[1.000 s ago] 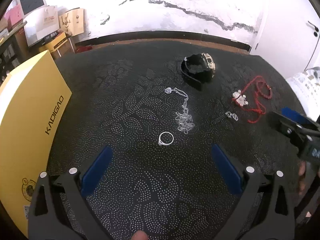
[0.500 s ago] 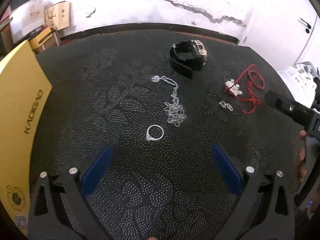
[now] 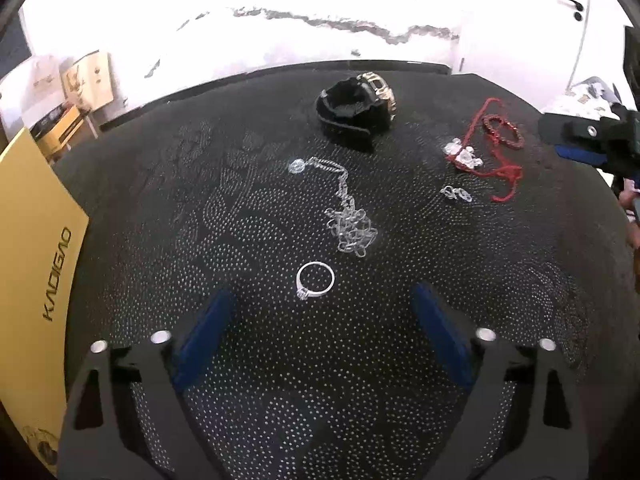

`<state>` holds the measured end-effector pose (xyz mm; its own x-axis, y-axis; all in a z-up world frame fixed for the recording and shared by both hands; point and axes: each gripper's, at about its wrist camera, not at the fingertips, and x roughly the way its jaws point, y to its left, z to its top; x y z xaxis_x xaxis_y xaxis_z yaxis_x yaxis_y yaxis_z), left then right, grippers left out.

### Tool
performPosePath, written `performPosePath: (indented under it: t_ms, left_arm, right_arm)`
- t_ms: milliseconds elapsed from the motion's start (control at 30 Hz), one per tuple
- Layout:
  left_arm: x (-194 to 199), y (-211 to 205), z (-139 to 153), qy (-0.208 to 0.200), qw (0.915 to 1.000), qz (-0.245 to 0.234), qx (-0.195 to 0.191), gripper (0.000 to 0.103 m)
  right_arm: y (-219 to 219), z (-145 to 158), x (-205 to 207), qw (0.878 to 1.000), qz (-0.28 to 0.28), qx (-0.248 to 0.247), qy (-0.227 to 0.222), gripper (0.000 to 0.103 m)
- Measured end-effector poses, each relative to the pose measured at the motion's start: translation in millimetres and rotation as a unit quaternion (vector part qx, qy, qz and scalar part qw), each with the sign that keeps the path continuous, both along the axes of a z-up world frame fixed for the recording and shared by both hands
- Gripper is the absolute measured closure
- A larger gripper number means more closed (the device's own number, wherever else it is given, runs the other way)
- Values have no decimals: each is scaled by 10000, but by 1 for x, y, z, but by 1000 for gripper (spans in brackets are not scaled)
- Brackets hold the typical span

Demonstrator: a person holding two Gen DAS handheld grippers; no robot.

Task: Organize jewelry
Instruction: 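Lower the left tool onto the silver ring and close it while the right tool approaches the red-cord pendant, then grasp the red-cord pendant with the right tool while the left tool holds the ring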

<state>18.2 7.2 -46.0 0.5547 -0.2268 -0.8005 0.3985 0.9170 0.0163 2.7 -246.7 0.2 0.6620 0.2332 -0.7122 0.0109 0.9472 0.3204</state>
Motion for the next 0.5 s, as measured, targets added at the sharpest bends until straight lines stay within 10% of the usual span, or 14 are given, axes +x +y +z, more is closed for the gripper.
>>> performPosePath:
  t_ms: [67, 500]
  left_arm:
    - [-1, 0, 3, -90, 9999, -127, -49, 50]
    - [-2, -3, 7, -177, 9993, -324, -28, 85]
  right_arm:
    - [-1, 1, 0, 10000, -6, 79, -13, 5]
    - [-2, 1, 0, 10000, -1, 78, -22, 5]
